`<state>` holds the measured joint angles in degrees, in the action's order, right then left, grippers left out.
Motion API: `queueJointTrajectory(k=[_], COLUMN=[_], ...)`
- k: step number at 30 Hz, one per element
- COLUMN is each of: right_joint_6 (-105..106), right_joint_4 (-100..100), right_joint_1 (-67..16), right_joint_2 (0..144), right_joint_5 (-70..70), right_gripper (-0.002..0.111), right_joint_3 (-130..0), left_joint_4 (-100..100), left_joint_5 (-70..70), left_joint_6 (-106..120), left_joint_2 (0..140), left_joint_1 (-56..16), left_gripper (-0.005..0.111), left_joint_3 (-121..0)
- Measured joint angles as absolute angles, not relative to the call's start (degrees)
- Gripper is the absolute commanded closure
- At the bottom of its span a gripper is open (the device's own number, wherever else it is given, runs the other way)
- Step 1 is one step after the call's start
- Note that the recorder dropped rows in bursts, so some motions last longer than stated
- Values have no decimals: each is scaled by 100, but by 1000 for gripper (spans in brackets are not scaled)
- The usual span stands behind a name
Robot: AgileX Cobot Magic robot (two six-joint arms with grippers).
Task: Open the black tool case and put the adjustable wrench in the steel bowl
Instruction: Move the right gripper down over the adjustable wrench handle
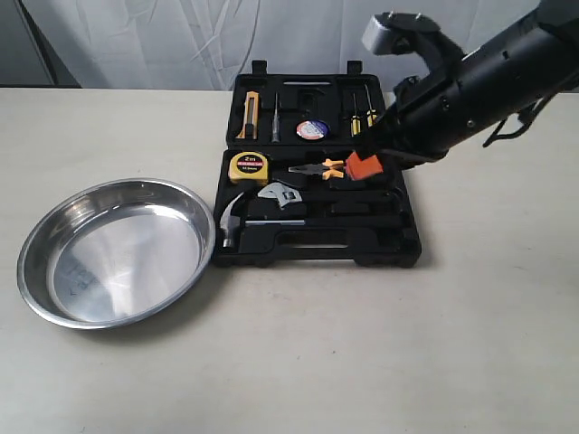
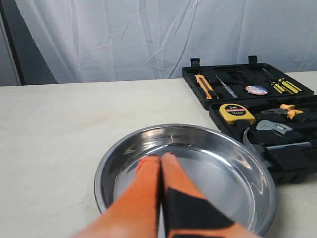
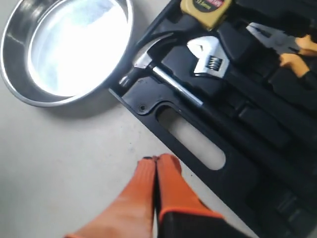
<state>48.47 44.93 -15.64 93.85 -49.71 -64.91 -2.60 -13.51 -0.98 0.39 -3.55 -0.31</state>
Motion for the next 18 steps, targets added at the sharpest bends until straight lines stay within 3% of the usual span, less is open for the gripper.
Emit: queueJointTrajectory(k=[7,18], right_joint_6=[5660,5529], right_joint_4=[4702,4557], right_joint_1=[-2140,-2823], right_joint_2=[10369,11749], right_joint_5=[-4925,-3642], right_gripper=[109,109], right_joint_3=[-7225,-9237], left_joint_4=[-260,-260], left_joint_5=[-1351,-1351], left_joint_6=[-98,-98], left_joint_2=[39,39], left_joint_1=[-355,-355], left_gripper=[107,107], left_joint_3=[-31,-31])
